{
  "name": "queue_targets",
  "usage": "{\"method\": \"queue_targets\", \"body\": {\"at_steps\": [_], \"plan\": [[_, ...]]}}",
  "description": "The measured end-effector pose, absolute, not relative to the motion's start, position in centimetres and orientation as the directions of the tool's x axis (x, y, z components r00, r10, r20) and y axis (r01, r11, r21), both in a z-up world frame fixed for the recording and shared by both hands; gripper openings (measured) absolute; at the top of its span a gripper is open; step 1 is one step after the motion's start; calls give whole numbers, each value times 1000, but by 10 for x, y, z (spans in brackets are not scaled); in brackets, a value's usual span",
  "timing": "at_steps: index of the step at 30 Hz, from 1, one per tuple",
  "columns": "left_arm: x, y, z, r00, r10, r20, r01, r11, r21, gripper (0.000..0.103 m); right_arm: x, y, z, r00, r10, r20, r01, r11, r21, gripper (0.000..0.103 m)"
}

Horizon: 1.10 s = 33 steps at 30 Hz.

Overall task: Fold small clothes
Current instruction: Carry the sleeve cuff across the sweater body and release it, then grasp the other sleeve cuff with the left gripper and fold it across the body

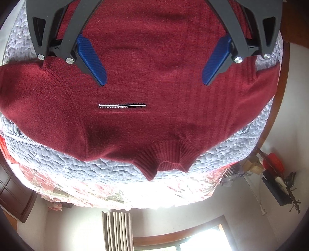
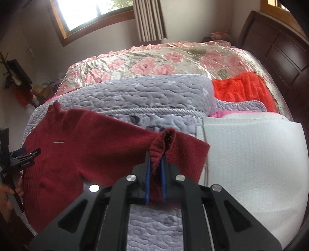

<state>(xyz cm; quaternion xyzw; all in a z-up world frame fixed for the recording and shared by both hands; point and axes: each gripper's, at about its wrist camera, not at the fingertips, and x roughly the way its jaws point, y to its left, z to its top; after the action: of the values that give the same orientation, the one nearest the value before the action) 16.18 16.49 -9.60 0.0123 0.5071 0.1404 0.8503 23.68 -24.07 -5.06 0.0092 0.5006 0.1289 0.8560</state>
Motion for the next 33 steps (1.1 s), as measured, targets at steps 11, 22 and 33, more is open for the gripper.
{"method": "queue_targets", "body": {"at_steps": [11,22,33], "plan": [[135,231,-95,430,270,-862,-285,946,154,99,241,-40,-53,313,489,-814,-506,811,292,8],[118,261,-116,380,266,-886,-317,937,146,99,245,36,-112,112,536,-837,-493,761,422,26],[143,210,-126,385,84,-919,-224,974,-5,99,221,-71,-47,262,566,-782,-439,791,426,69]]}}
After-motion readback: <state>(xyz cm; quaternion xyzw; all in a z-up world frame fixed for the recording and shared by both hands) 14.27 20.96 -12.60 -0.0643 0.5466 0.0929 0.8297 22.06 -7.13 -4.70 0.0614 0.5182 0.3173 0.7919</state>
